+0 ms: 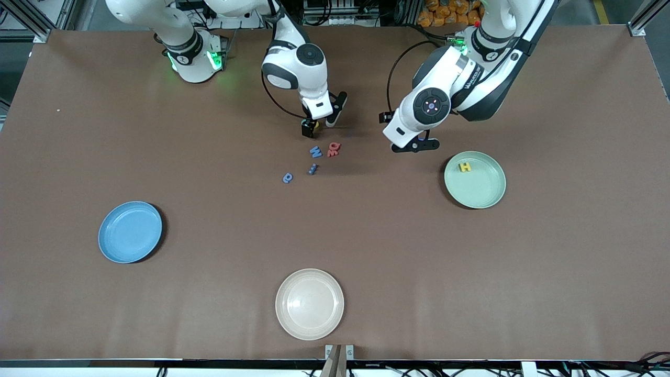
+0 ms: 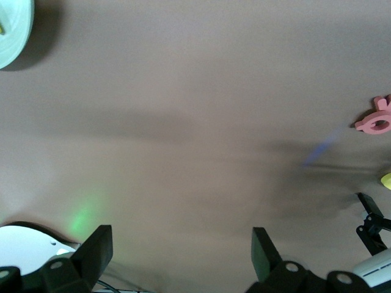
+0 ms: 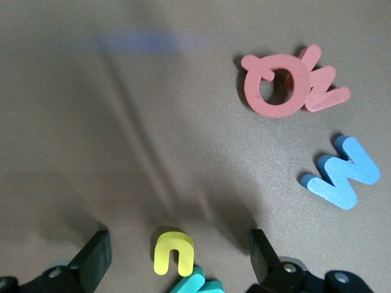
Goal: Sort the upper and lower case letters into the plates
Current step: 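Lower the right gripper and grasp the yellow lowercase n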
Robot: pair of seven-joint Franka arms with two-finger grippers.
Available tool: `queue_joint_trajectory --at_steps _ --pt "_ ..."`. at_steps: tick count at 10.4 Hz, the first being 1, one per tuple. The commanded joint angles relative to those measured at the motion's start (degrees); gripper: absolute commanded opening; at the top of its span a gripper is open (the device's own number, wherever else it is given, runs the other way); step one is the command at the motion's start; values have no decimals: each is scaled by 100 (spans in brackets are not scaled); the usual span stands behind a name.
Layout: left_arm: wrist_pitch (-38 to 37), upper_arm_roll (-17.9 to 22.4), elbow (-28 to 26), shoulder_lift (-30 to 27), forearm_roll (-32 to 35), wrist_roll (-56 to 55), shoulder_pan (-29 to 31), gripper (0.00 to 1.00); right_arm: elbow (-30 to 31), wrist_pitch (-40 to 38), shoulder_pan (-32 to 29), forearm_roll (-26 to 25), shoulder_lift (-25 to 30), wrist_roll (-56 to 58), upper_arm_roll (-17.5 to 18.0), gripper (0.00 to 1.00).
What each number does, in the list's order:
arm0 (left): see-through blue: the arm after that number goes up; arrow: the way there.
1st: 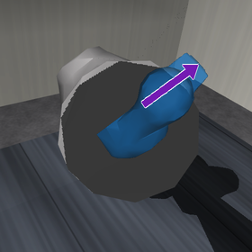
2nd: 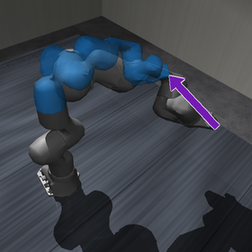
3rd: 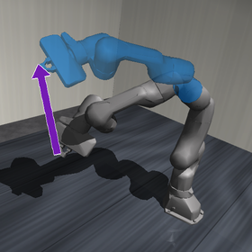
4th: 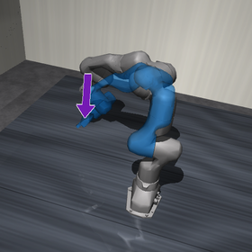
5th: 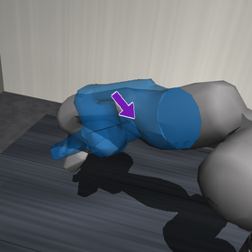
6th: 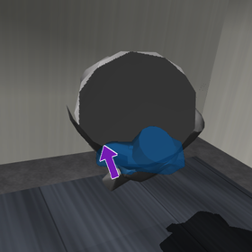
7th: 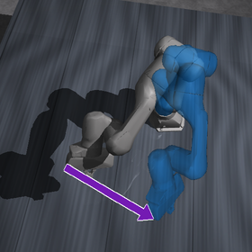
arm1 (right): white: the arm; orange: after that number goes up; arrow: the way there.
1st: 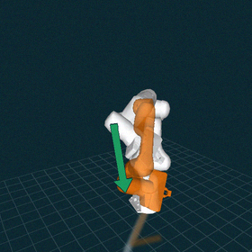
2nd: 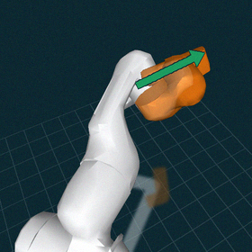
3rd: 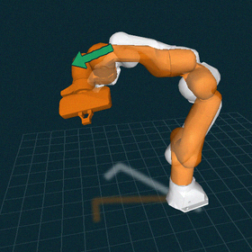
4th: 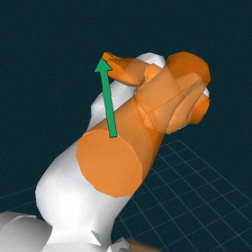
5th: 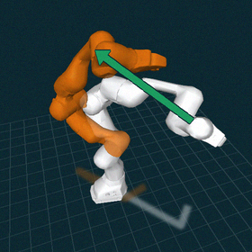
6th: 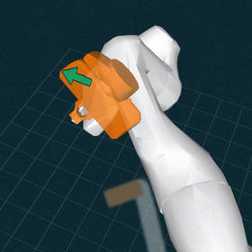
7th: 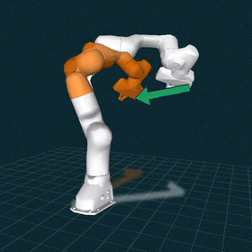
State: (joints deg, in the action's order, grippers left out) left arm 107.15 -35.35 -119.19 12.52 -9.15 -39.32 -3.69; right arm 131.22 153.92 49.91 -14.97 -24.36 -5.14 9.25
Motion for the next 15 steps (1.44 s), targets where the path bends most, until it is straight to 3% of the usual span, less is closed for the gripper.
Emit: queue_joint_trajectory --at_steps 1,5,7,11,15 --pt "-116 -15 80 31 -131 -94 18 100 210 6 -25 -120 106 -137 15 100" --pt "-116 -6 80 67 -131 -94 18 100 254 6 -25 -120 150 -137 24 100" --pt "-116 -15 80 67 -131 -94 26 100 254 15 -25 -120 150 -145 24 0" --pt "-116 -15 89 67 -131 -94 27 100 254 -20 -25 -112 203 -154 24 0" --pt "-124 -15 255 75 -140 -329 -61 100 149 -695 -454 54 764 -137 59 0"
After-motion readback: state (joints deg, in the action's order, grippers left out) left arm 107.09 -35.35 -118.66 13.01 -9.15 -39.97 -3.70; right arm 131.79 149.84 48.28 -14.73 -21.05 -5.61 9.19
